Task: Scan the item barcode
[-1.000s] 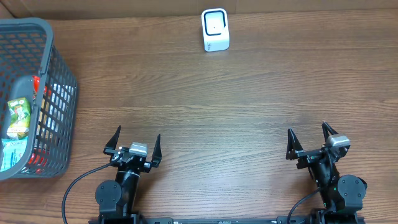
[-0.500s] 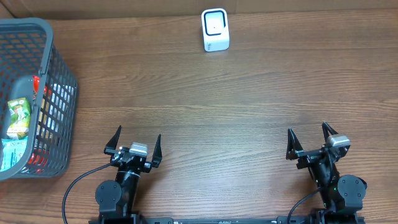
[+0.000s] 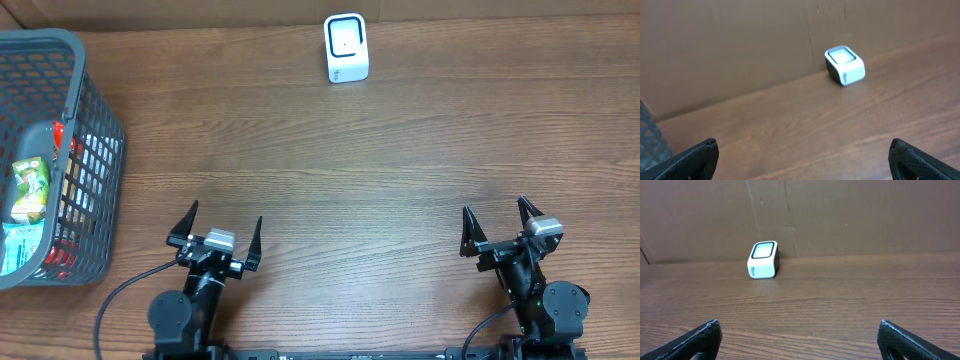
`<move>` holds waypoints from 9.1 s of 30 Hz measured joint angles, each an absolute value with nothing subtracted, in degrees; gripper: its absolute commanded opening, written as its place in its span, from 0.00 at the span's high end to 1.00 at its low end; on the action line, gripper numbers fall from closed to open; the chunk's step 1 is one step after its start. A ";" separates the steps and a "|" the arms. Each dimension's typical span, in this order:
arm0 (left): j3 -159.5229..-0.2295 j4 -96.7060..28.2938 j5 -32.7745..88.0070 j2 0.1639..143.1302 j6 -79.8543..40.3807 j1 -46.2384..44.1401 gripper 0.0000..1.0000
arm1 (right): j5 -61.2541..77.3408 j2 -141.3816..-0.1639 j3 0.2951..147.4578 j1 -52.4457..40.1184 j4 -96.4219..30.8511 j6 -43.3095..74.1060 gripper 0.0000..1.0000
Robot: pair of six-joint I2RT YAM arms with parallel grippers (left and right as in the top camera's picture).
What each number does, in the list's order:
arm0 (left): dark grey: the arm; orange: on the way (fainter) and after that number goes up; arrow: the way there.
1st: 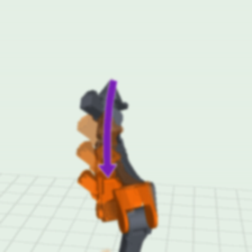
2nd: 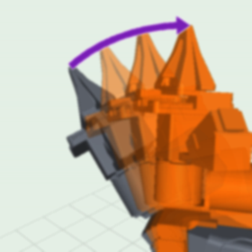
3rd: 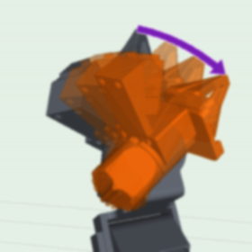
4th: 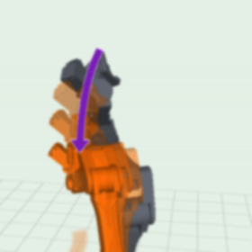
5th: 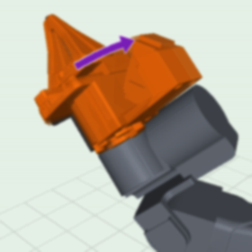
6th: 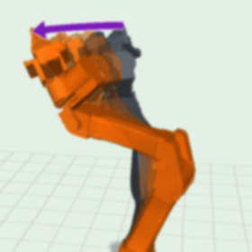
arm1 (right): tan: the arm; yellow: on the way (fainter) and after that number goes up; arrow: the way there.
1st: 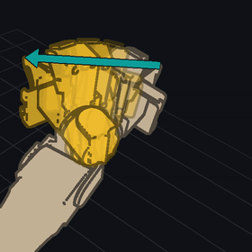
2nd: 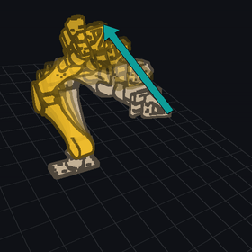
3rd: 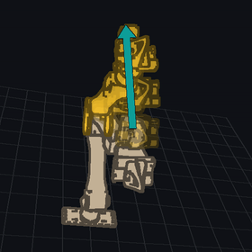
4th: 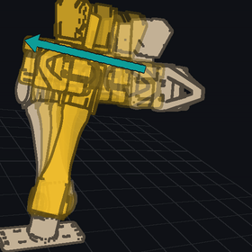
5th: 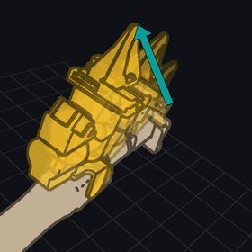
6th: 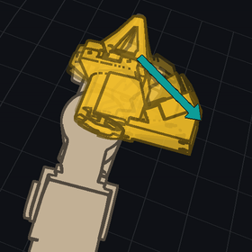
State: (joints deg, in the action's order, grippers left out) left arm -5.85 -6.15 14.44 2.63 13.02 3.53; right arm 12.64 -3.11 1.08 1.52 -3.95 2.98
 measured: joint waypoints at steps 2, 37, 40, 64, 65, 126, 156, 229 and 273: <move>-10.59 -7.81 14.39 4.99 12.67 3.53 0.00 | 12.67 -3.11 1.08 1.52 -3.95 2.96 0.00; -98.74 -73.25 26.74 73.89 11.29 3.53 0.00 | 12.64 -3.11 1.08 1.50 -3.92 2.96 0.00; -100.62 -73.34 22.28 77.06 7.11 3.92 0.01 | 12.64 -3.11 1.08 1.52 -3.92 2.98 0.00; -122.39 -76.60 7.18 97.30 -14.68 47.72 0.03 | 12.64 -3.11 1.08 1.52 -3.88 2.96 0.00; -122.39 -76.60 6.94 98.32 -14.44 47.77 0.05 | 12.64 -3.11 1.08 1.52 -3.92 2.98 0.00; -121.56 -67.40 4.38 131.50 12.21 42.13 0.26 | 12.64 -3.11 1.08 1.52 -3.92 3.01 0.00; -112.42 -61.58 -0.12 131.22 16.45 43.27 0.96 | 12.64 -3.11 1.08 1.52 -3.92 2.98 0.00; -138.85 -83.77 17.72 133.01 -8.01 -24.93 0.96 | 12.64 -3.11 1.08 1.52 -3.97 2.96 0.00; -113.23 -63.59 21.26 115.92 -18.35 -15.97 0.37 | 12.64 -3.11 1.08 1.52 -3.92 2.96 0.00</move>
